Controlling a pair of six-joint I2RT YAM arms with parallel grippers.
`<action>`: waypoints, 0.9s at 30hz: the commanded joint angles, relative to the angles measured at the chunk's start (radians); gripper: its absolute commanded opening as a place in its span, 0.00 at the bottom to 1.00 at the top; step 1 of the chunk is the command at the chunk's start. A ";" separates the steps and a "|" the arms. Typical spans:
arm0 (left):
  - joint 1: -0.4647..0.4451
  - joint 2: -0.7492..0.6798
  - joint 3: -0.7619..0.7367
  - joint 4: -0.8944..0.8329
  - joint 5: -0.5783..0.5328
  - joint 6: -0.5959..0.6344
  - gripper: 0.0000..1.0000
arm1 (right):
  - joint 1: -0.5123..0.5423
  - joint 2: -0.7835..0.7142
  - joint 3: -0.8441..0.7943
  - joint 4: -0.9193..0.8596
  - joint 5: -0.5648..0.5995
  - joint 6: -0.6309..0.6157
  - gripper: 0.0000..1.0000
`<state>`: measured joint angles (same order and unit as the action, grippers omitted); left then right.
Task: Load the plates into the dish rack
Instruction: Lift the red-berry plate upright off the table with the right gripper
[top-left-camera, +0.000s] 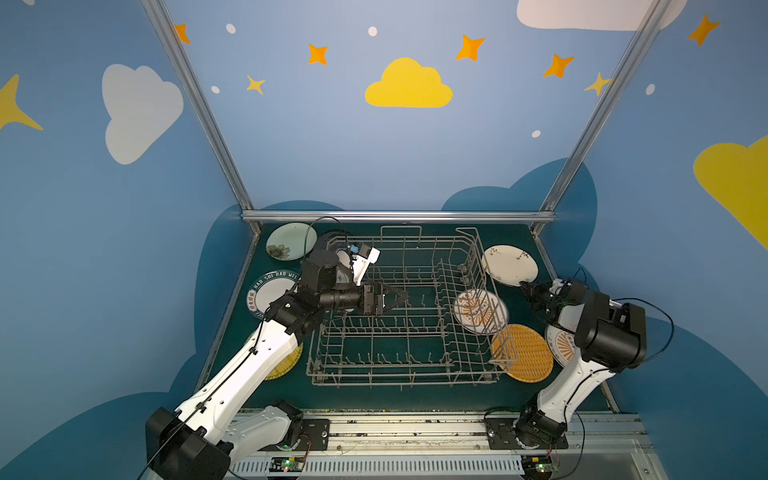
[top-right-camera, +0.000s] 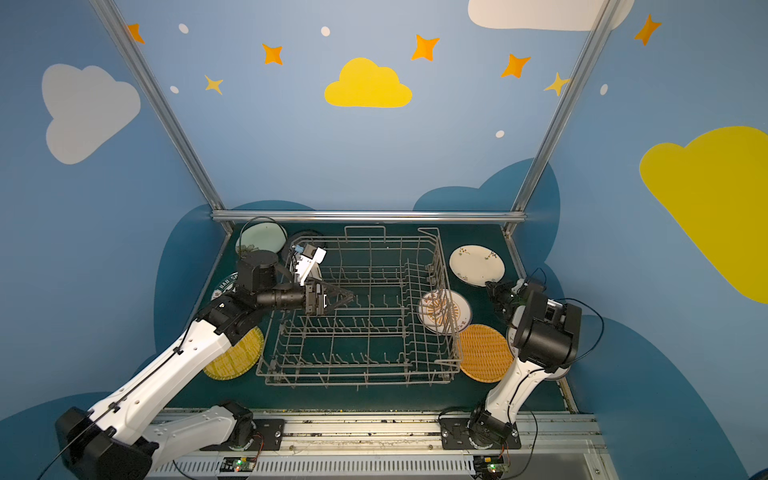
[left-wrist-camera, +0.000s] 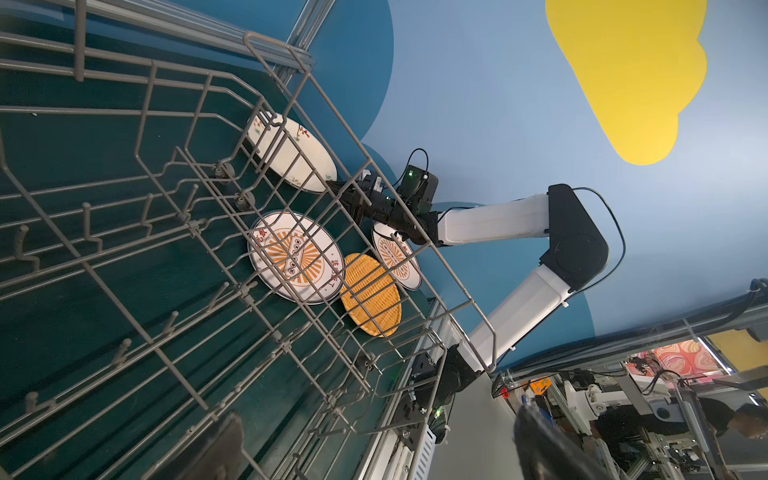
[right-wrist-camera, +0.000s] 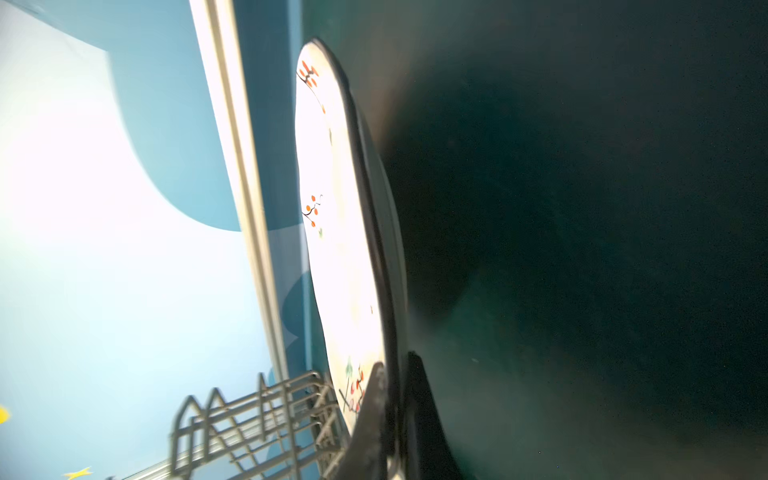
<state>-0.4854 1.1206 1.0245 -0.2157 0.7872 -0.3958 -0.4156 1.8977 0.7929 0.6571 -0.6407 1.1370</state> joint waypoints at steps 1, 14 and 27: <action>-0.001 0.009 0.015 -0.006 -0.017 0.028 1.00 | -0.008 -0.017 0.014 0.276 -0.076 0.074 0.00; 0.010 0.041 0.017 -0.014 -0.025 0.034 1.00 | -0.015 -0.124 0.008 0.255 -0.069 0.116 0.00; 0.014 0.024 0.016 -0.010 -0.023 0.023 1.00 | -0.009 -0.455 0.151 -0.207 -0.019 0.052 0.00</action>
<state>-0.4740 1.1595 1.0245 -0.2283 0.7681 -0.3786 -0.4248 1.5253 0.8574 0.5018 -0.6498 1.2228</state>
